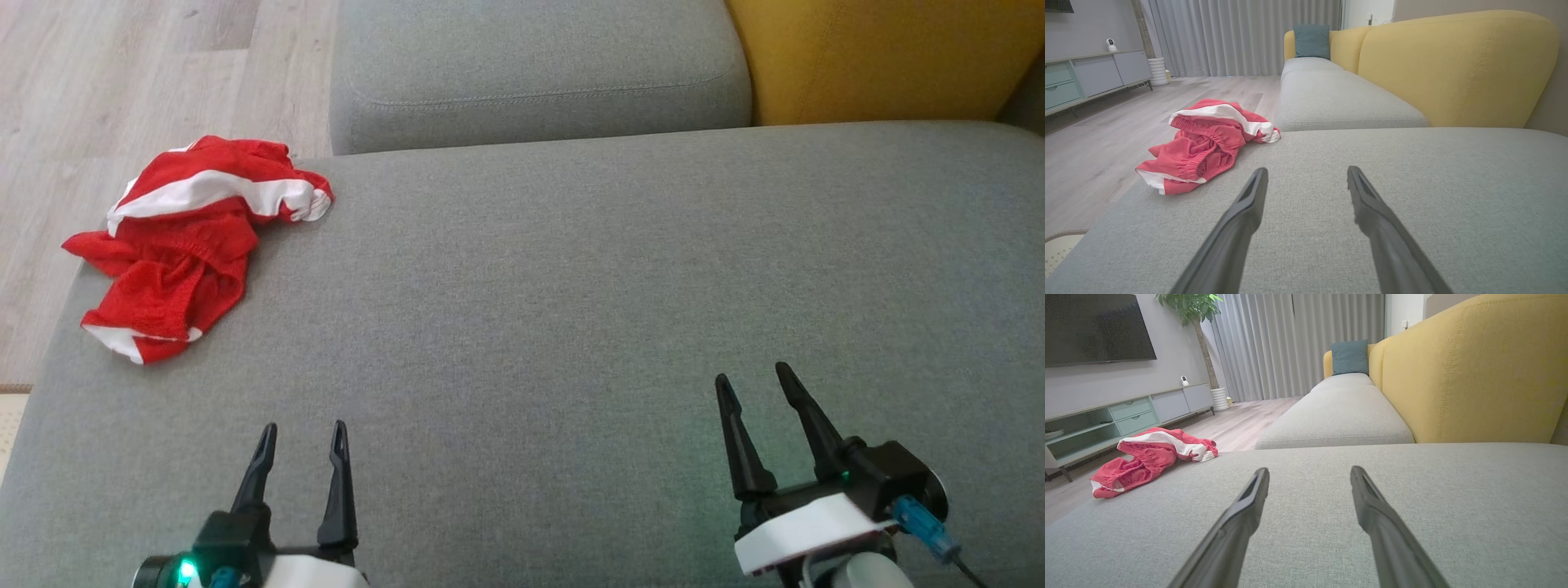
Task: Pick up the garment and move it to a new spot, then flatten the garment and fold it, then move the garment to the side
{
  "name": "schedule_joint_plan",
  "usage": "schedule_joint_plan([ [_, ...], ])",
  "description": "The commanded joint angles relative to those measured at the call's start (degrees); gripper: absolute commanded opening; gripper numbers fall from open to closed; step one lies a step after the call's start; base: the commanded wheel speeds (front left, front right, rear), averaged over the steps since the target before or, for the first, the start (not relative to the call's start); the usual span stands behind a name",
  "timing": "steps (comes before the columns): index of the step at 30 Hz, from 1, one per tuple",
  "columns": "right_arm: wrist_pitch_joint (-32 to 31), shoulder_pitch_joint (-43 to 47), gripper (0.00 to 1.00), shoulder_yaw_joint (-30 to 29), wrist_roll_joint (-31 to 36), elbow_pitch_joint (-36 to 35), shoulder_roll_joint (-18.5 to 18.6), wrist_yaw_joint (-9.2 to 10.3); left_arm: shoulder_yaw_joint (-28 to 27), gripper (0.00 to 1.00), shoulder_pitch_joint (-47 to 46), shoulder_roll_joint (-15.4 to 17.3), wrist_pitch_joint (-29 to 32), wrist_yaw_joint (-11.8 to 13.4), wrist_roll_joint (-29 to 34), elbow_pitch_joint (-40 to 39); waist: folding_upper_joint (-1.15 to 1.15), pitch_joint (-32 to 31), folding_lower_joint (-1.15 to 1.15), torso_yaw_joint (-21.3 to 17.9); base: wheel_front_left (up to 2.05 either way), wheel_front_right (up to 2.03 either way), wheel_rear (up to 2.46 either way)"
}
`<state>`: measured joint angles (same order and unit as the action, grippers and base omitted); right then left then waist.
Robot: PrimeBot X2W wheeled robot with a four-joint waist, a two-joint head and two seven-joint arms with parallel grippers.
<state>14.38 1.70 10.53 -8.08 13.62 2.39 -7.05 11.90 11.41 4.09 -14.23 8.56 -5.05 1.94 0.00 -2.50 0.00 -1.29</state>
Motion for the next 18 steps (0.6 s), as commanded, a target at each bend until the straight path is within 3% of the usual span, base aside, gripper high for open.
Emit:
schedule_joint_plan([
  [1,0.6,-2.5,1.0,1.0,-0.2,-1.6,0.5,-0.44,-2.3,1.0,-2.1,0.2,-0.8,0.0,0.0,-1.8,0.0,0.0,0.0,0.0,0.0,0.0,0.0],
  [18,0.6,-2.9,1.0,0.2,-0.5,-0.9,0.5,-0.44,-3.2,1.0,-2.2,-0.2,-0.8,-0.7,-0.5,-0.7,0.0,0.1,0.0,-0.1,0.0,0.0,0.0],
])
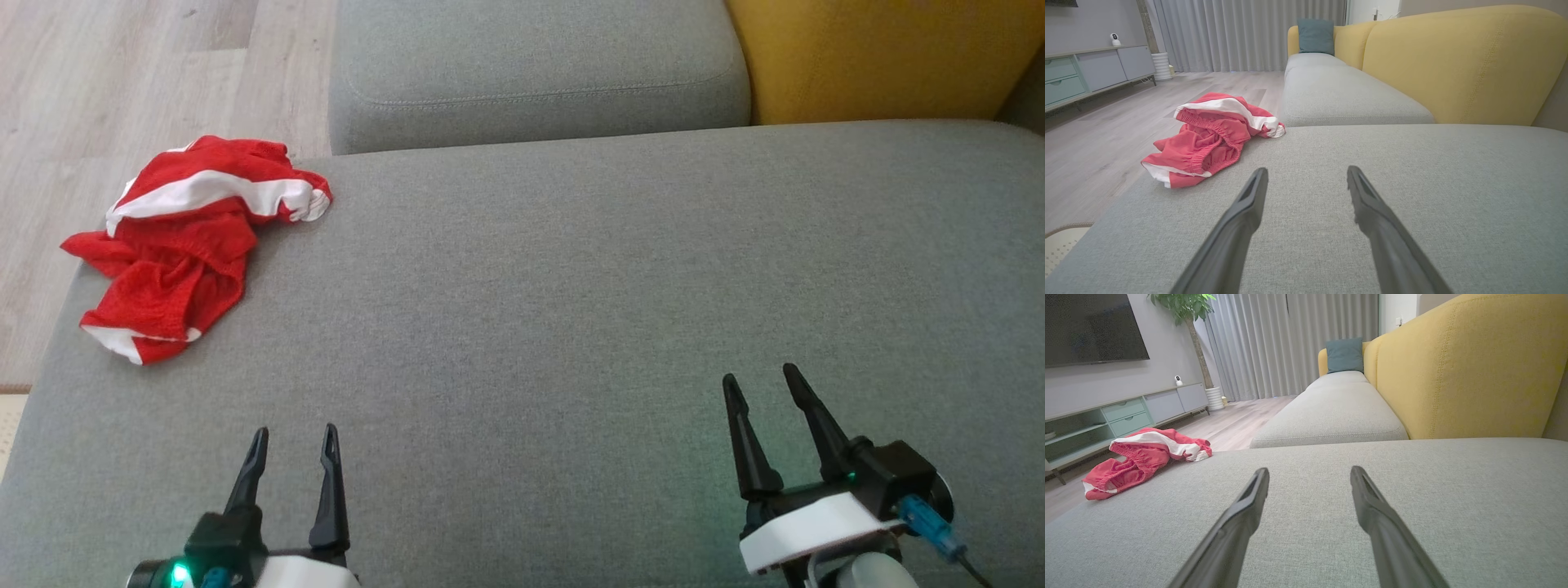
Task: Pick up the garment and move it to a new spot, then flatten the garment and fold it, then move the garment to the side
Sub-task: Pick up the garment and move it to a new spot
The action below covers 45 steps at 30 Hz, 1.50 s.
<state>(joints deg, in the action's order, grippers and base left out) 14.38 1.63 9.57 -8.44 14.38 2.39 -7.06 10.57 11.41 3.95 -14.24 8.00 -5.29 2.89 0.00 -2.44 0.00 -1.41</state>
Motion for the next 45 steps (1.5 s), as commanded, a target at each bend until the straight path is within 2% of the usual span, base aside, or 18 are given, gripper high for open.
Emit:
schedule_joint_plan([
  [1,0.6,-2.8,1.0,1.1,-0.1,-1.7,0.5,-0.43,-2.0,1.0,-2.3,-0.1,-0.8,-0.2,-0.2,-1.6,0.0,0.0,0.0,0.0,0.0,0.0,0.0],
  [7,0.6,-2.6,1.0,0.8,0.0,-2.0,0.5,-0.43,-2.1,1.0,-2.4,-0.2,-0.8,-0.5,-0.1,-1.1,0.0,-0.1,0.0,0.6,0.0,0.0,0.0],
  [12,0.6,-2.1,1.0,0.7,0.0,-2.5,0.5,-0.43,-1.9,1.0,-2.5,-0.2,-0.8,-0.7,0.2,-1.0,0.0,-0.5,0.0,3.1,0.0,0.0,0.0],
  [17,0.6,-1.4,1.0,0.5,-0.3,-2.8,0.5,-0.43,-1.4,1.0,-2.5,-0.3,-0.8,-1.0,0.6,-1.1,0.0,-1.3,0.0,8.2,0.0,0.0,0.0],
  [18,0.6,-1.4,1.0,0.5,-0.3,-2.8,0.5,-0.43,-1.4,1.0,-2.5,-0.3,-0.8,-1.0,0.6,-1.1,0.0,-1.3,0.0,8.2,0.0,0.0,0.0],
  [29,0.6,-0.2,1.0,1.5,-1.9,-3.2,0.5,-0.43,-0.5,1.0,-1.3,0.3,-0.8,-1.3,1.4,-2.8,0.0,-2.3,0.0,21.7,0.0,0.0,0.0],
  [35,0.6,-0.2,1.0,2.0,-2.4,-3.1,0.5,-0.43,-0.6,1.0,-0.7,0.9,-0.8,-1.2,1.3,-3.4,0.0,-2.4,0.0,26.7,0.0,0.0,0.0],
  [45,0.6,-1.1,1.0,2.9,-2.1,-2.7,0.5,-0.43,-1.4,1.0,0.1,1.1,-0.8,-0.1,0.7,-5.0,0.0,-1.5,0.0,28.7,0.0,0.0,0.0],
])
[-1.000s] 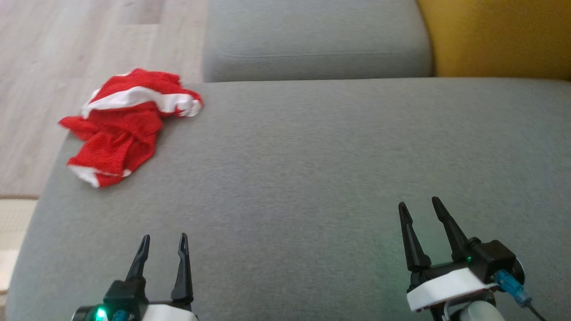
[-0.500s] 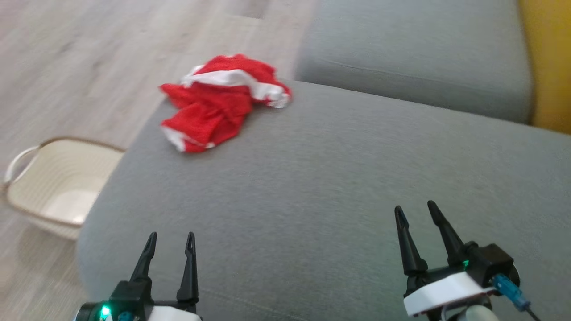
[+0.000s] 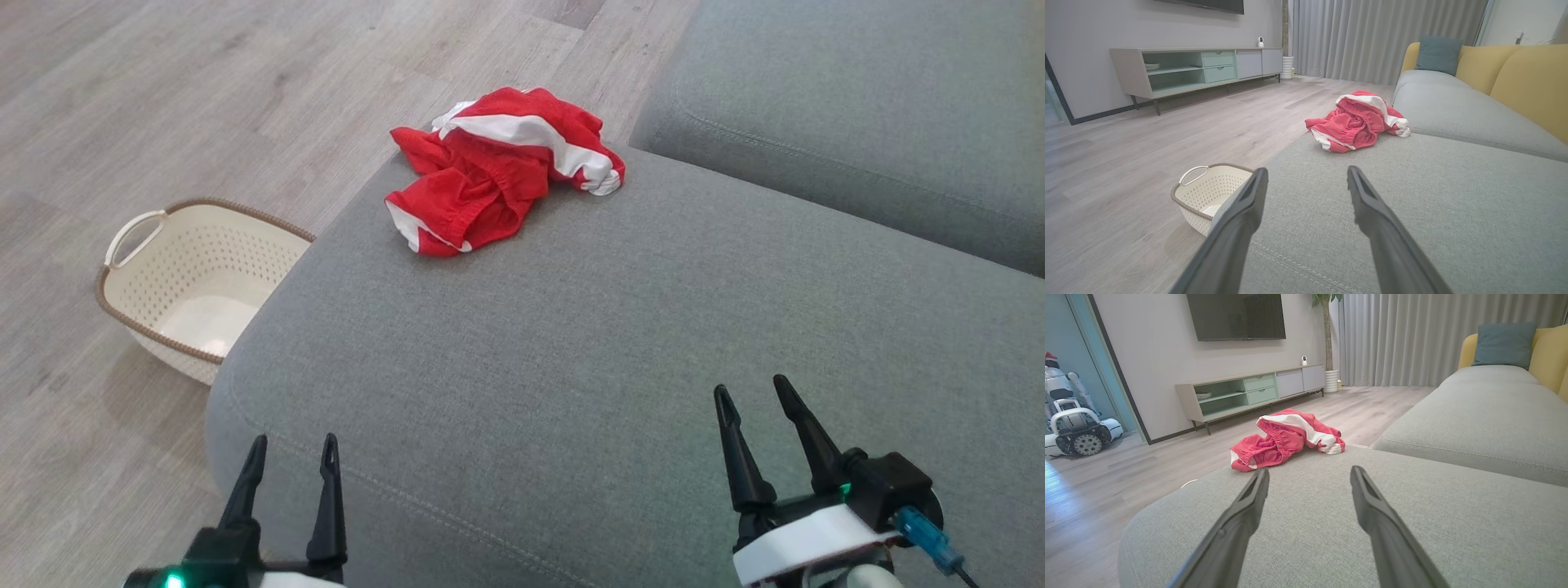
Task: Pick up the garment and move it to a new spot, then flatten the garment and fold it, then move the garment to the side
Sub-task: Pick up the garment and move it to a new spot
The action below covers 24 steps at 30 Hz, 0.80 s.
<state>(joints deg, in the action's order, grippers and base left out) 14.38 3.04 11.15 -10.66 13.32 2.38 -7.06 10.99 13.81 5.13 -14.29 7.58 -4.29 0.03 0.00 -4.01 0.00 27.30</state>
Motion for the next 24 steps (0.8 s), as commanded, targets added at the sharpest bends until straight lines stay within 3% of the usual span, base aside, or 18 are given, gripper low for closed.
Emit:
schedule_joint_plan([
  [1,0.6,-2.6,1.0,1.3,0.1,-1.6,0.5,-0.43,-1.9,1.0,-2.2,-0.1,-0.7,0.4,-0.3,-2.3,0.0,0.2,0.0,0.1,0.0,0.0,0.0],
  [8,0.6,-2.6,1.0,1.0,0.1,-1.6,0.5,-0.43,-2.8,1.0,-3.3,1.5,-0.6,0.4,-0.1,-2.6,0.0,0.2,0.0,0.0,0.0,0.0,0.0],
  [17,0.6,-4.8,1.0,0.2,3.4,-2.7,0.5,-0.43,-6.8,1.0,-13.4,8.4,1.0,-1.1,1.0,-5.9,0.0,6.6,0.0,-5.6,0.0,0.0,0.0],
  [24,-0.1,-8.7,1.0,-2.1,7.3,-5.0,0.5,-0.43,-10.3,1.0,-30.5,15.8,6.8,-5.7,-0.7,-5.7,0.0,15.2,0.0,-11.4,0.0,0.0,0.0],
])
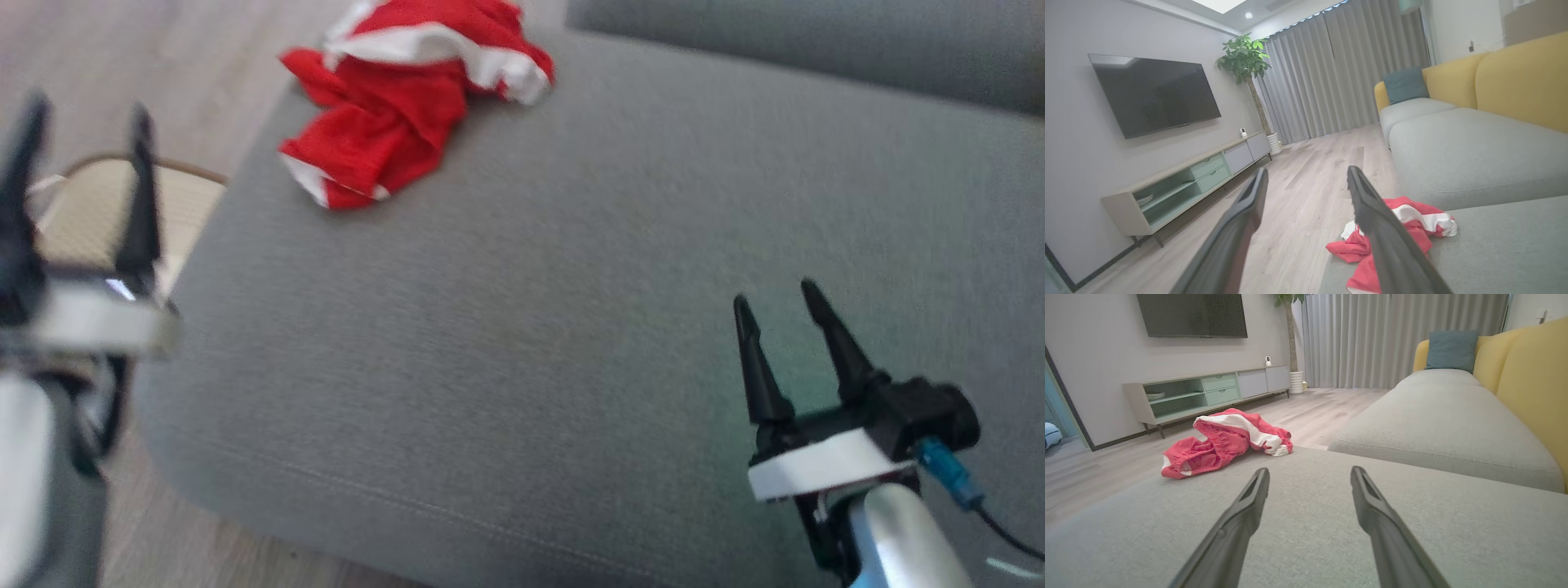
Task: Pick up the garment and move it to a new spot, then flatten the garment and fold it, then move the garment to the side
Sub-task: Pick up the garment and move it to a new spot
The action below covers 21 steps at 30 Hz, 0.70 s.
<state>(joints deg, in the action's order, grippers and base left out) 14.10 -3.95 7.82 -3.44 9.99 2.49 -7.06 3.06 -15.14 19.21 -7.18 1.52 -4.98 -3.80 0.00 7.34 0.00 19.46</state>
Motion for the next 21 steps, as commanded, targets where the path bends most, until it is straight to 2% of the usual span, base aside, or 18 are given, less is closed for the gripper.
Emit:
schedule_joint_plan([
  [1,-0.1,-2.2,1.0,1.0,0.6,-2.1,0.4,-0.43,-2.7,1.0,-4.0,2.8,0.8,-0.4,-0.4,-0.6,0.0,5.3,0.0,-4.4,0.0,0.0,0.0],
  [5,-0.7,-3.7,1.0,0.4,2.1,-3.6,0.4,-0.43,-2.4,1.0,-14.0,6.0,4.9,-4.2,-1.9,7.3,0.0,10.2,0.0,-7.1,0.0,0.0,0.0],
  [9,-1.0,-4.8,1.0,-0.3,3.0,-5.0,0.4,-0.43,-1.0,1.0,-22.4,8.4,8.6,-6.9,-3.7,17.5,0.0,14.7,0.0,-9.6,0.0,0.0,0.0],
  [15,-0.8,-5.7,1.0,-0.7,3.4,-6.1,0.4,-0.43,2.6,1.0,-30.8,11.7,13.1,-8.6,-5.2,30.7,0.0,20.0,0.0,-13.1,0.0,0.0,0.0],
  [21,-0.5,-5.8,1.0,-0.9,3.5,-6.8,0.4,-0.43,5.4,1.0,-36.2,13.8,13.5,-8.9,-6.0,38.6,0.0,23.1,0.0,-15.5,0.0,0.0,0.0],
])
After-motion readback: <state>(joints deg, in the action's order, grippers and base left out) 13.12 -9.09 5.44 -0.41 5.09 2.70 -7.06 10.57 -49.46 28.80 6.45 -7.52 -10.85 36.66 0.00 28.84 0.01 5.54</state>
